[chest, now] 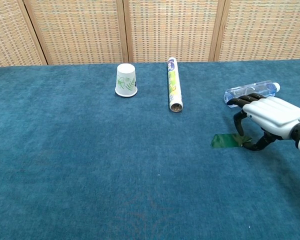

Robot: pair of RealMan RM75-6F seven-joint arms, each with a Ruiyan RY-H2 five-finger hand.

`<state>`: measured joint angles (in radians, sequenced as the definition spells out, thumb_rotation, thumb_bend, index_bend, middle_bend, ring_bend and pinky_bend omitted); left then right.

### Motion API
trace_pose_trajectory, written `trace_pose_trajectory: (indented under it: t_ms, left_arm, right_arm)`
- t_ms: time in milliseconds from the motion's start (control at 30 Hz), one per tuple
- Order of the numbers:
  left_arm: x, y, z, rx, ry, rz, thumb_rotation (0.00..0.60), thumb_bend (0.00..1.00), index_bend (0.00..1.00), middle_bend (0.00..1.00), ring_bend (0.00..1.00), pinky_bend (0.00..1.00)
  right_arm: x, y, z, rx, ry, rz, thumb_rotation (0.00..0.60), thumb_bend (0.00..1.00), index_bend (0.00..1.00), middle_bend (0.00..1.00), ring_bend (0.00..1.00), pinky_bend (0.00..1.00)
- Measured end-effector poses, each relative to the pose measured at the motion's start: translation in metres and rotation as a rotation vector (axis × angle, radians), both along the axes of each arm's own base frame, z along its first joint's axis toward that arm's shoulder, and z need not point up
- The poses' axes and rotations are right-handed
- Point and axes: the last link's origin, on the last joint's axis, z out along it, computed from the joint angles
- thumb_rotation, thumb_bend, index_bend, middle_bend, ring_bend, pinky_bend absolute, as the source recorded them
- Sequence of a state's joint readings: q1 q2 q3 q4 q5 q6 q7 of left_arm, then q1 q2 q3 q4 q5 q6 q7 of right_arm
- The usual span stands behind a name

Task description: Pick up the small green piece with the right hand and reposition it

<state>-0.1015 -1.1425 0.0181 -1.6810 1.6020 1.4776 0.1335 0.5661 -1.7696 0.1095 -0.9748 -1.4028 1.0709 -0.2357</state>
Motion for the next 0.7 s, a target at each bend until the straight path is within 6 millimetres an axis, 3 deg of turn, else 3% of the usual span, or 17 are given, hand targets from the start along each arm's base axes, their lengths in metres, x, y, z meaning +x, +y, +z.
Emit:
trace_pose_trajectory:
  t_ms: [700]
  left_arm:
    - [0.0011,-0.0006,-0.0005,-0.005,-0.003,-0.007,0.6,0.09,0.0,0.0,0.0,0.0]
  right_arm:
    - [0.0049,-0.0005,-0.0032,-0.002,-0.001,0.013,0.6,0.26,0.58,0.1,0.0,0.0]
